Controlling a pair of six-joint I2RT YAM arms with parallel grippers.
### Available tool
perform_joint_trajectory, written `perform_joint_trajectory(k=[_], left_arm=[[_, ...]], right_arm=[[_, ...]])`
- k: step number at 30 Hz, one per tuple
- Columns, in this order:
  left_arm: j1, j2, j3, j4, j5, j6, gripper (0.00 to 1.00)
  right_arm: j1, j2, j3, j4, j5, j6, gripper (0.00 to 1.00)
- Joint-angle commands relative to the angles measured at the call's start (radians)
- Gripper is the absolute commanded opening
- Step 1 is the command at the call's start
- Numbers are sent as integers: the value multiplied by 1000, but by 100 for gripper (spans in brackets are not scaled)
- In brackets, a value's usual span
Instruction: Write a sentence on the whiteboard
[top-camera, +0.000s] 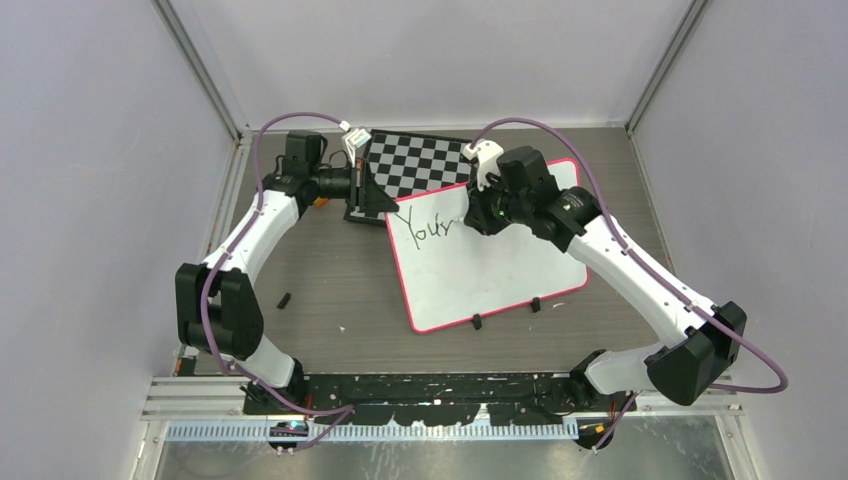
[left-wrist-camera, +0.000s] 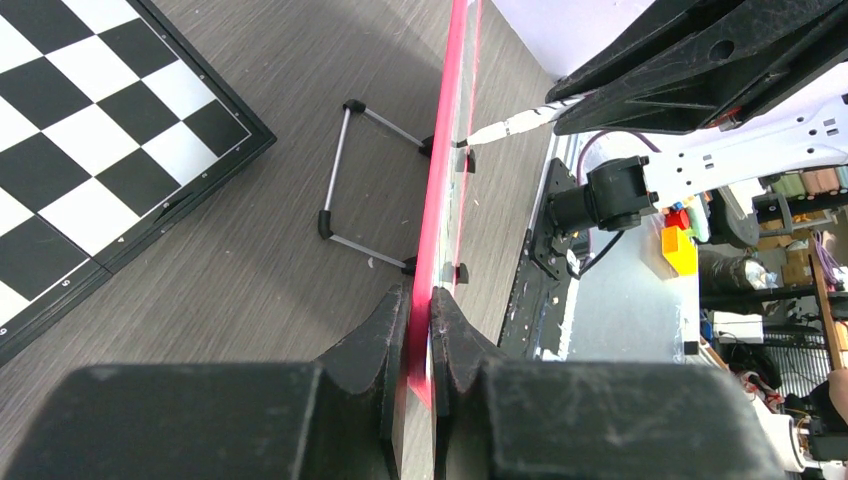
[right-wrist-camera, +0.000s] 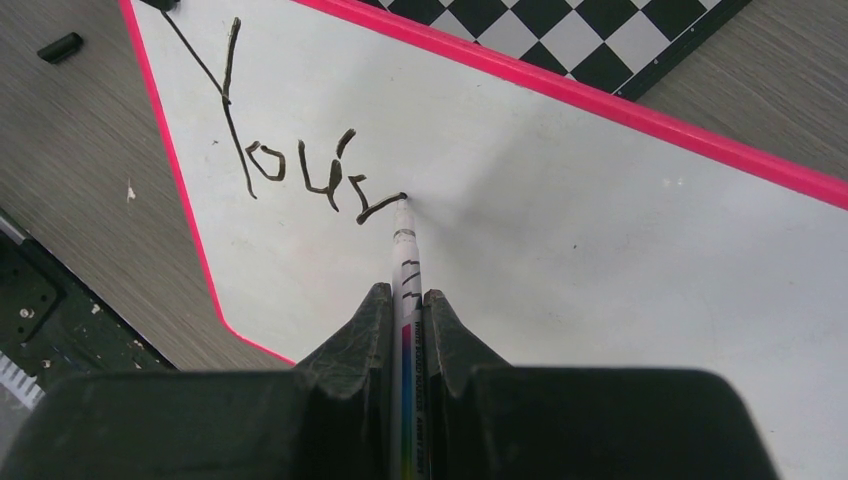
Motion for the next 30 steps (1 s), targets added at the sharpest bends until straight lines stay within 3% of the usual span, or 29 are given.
perform_joint_trajectory(k=[1, 8, 30], left_arm=[[-37, 14, 9, -51, 2, -1, 0], [-37, 9, 10, -53, 5, -1, 0], [-40, 6, 8, -50, 1, -4, 0]], right_arm=[[-9, -9, 27, 25, -10, -3, 0], [-10, -59, 29, 1, -92, 2, 0], [-10, -29, -18, 11, -51, -19, 0]])
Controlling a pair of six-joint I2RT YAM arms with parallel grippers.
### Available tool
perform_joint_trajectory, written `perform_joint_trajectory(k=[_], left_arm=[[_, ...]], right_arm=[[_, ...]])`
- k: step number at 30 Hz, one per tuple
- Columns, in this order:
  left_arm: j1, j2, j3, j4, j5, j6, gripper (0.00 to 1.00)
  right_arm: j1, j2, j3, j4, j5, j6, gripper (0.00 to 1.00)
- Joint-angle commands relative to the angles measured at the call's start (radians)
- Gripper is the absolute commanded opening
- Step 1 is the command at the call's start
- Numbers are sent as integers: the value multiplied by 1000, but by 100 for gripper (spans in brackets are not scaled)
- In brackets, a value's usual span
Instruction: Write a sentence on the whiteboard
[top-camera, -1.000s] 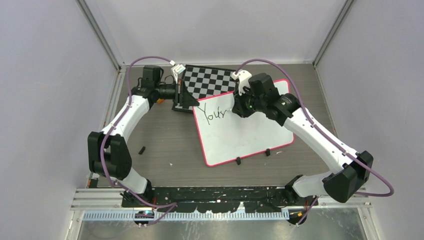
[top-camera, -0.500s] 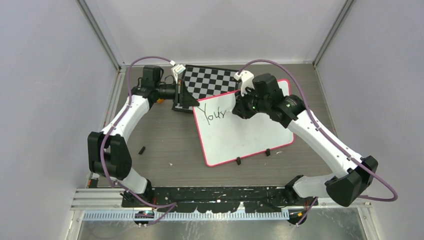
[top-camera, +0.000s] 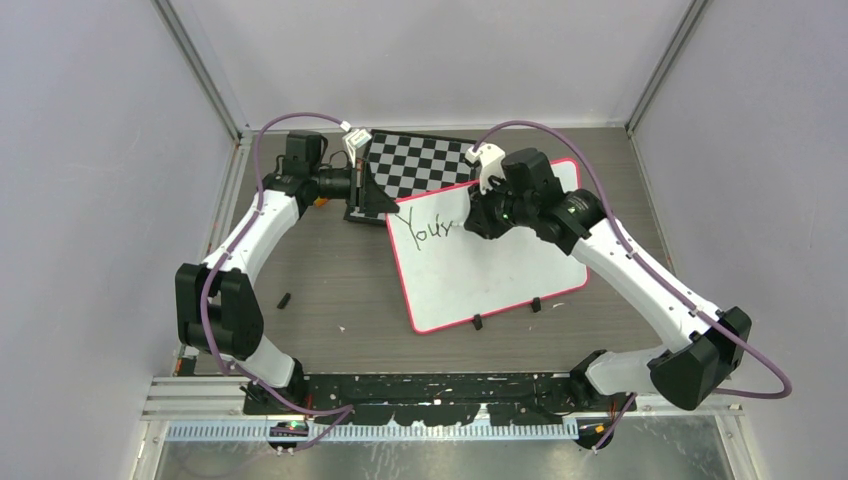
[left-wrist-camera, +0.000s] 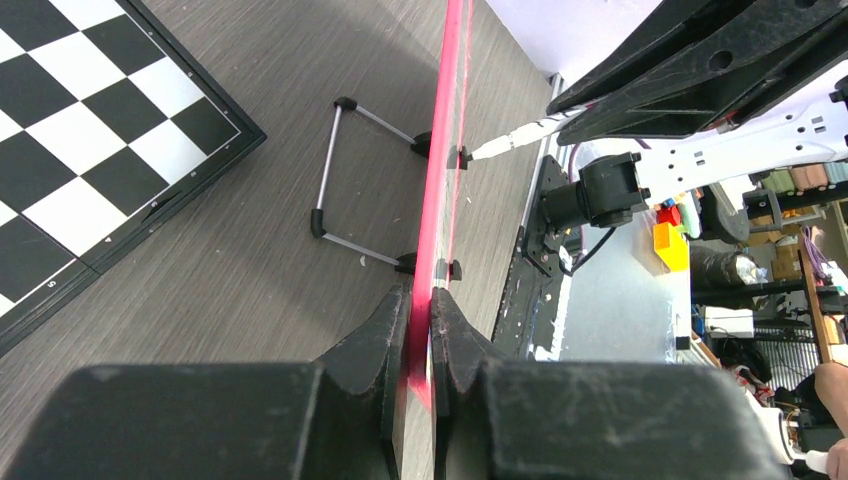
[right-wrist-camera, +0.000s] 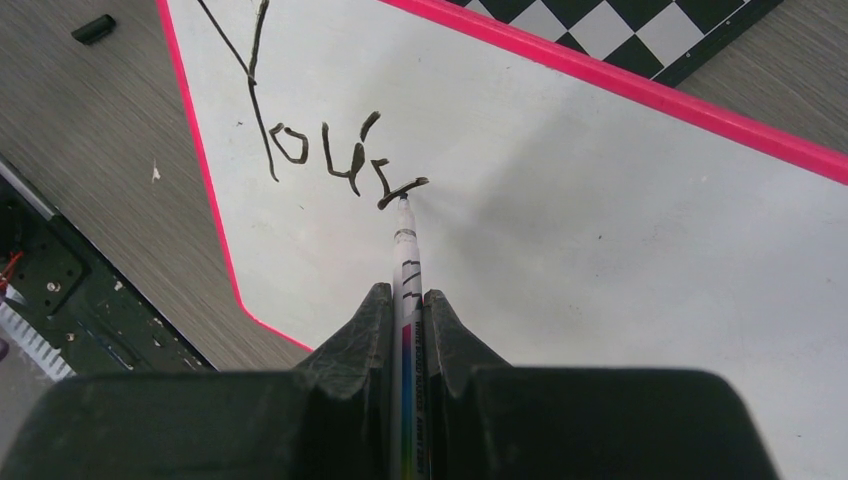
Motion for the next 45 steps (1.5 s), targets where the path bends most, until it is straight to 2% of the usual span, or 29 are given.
perform_joint_trajectory(k=[1, 12, 27, 35, 45], left_arm=[[-38, 5, 4, -38, -11, -4, 0], [-38, 11, 6, -39, -9, -4, 0], [-39, 12, 4, -37, -9, -4, 0], [-38, 14, 0, -37, -11, 1, 0], [-39, 20, 4, -44, -15, 4, 0]], right_arm=[[-4, -1, -2, 22, 25, -16, 0], [-44, 25, 19, -10, 90, -47, 0], [-60, 62, 88, 5, 34, -22, 0], [-46, 62, 52, 21, -12, 11, 0], [-46, 11, -34, 11, 10, 2, 0]])
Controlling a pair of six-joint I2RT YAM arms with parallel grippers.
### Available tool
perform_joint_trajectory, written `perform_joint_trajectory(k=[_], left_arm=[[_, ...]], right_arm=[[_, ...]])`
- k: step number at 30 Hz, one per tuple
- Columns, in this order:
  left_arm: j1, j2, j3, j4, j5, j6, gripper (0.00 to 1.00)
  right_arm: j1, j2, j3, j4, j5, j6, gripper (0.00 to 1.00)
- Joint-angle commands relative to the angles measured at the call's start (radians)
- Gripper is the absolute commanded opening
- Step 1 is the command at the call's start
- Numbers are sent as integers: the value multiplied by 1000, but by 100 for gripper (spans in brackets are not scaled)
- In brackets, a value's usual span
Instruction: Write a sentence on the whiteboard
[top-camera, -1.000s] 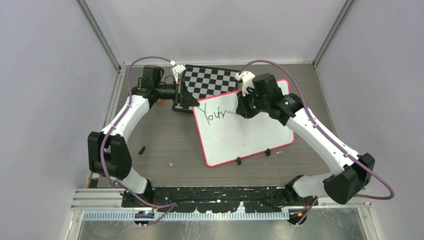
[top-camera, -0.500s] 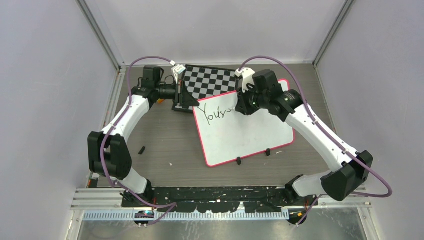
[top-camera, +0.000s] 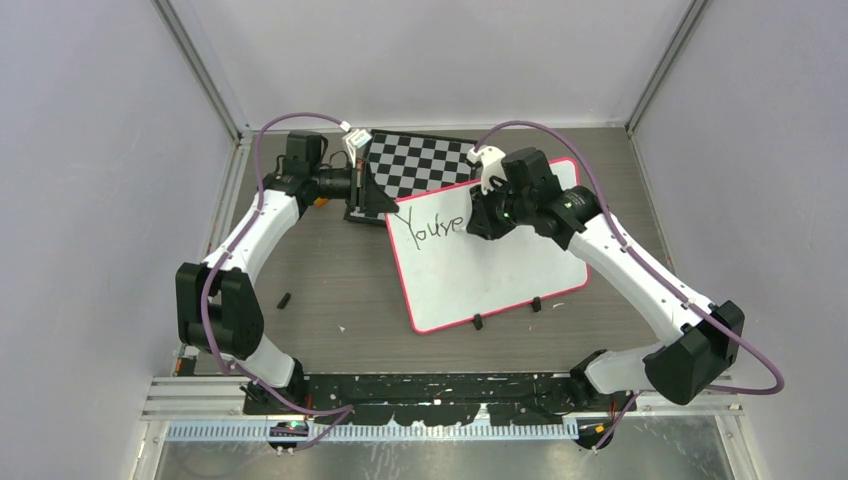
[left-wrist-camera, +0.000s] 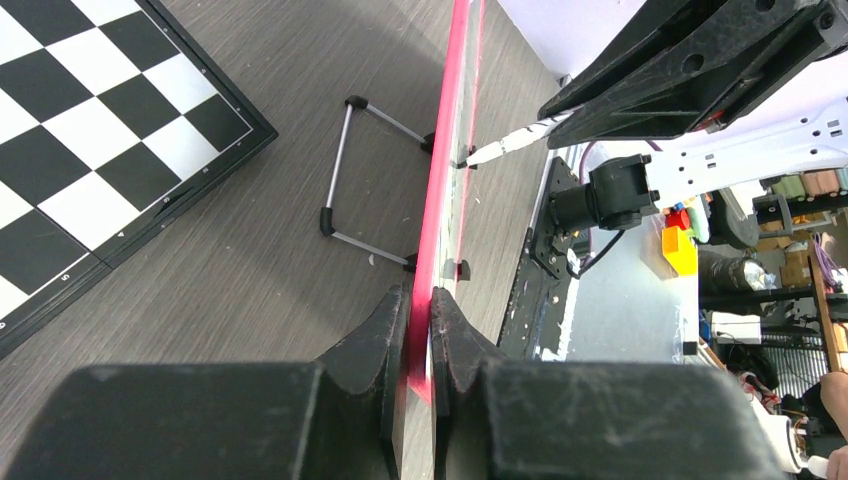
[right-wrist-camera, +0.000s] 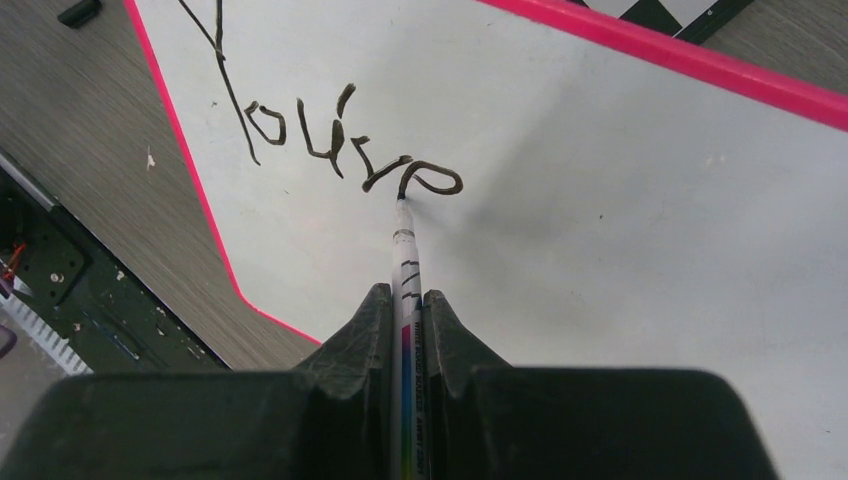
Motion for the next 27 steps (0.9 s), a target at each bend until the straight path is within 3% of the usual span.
perform_joint_trajectory(k=[1, 18, 27], left_arm=[[-39, 17, 4, -40, 5, 1, 0], [-40, 15, 4, -44, 3, 4, 0], [-40, 5, -2, -52, 0, 13, 0]], right_arm=[[-3, -34, -36, 28, 46, -7, 0], [-38, -77, 46, -44, 47, -31, 0], [-45, -99, 120, -152, 119, -48, 0]])
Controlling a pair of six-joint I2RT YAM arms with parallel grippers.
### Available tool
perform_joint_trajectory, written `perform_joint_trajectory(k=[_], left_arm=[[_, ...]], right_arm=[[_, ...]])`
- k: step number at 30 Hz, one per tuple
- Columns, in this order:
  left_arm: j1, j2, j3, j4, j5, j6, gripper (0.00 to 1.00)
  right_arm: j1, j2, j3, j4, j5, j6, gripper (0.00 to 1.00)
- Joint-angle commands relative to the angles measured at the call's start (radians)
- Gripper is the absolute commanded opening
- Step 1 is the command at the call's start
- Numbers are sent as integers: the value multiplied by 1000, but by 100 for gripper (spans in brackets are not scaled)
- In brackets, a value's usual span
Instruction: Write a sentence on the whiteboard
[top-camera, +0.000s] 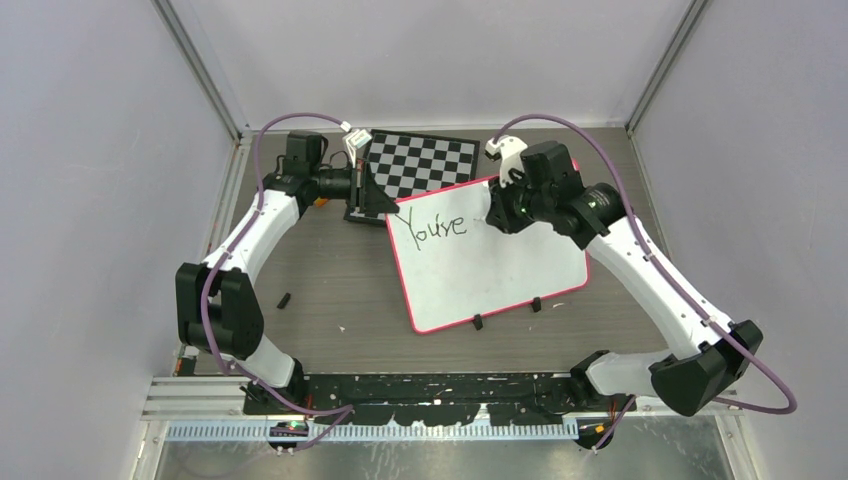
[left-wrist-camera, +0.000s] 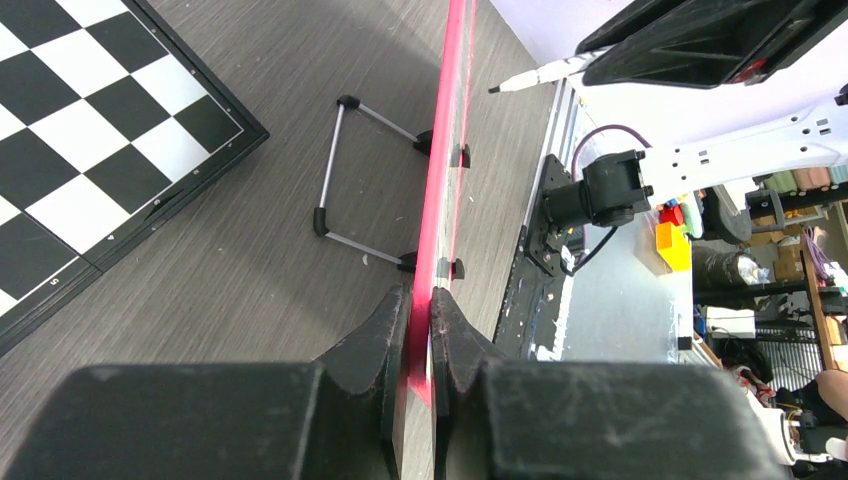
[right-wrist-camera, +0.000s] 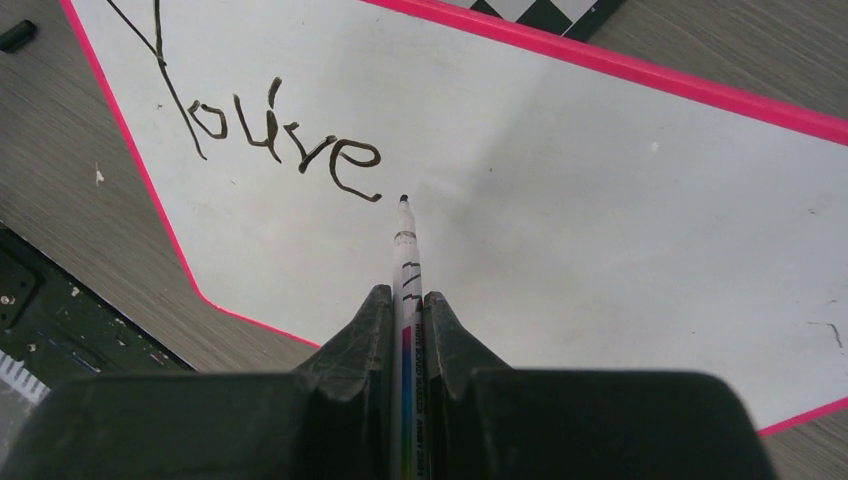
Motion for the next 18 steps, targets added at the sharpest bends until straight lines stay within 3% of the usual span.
perform_joint_trajectory(k=[1, 10, 18], left_arm=[[-40, 5, -2, -51, -14, 12, 0], [-40, 3, -1, -59, -25, 18, 0], [-40, 9, -1, -59, -24, 18, 0]], right_arm=[[-18, -43, 70, -57, 20, -24, 0], [-79, -141, -3, -66, -212, -159, 0], [-83, -153, -23, -52, -230, -97, 0]])
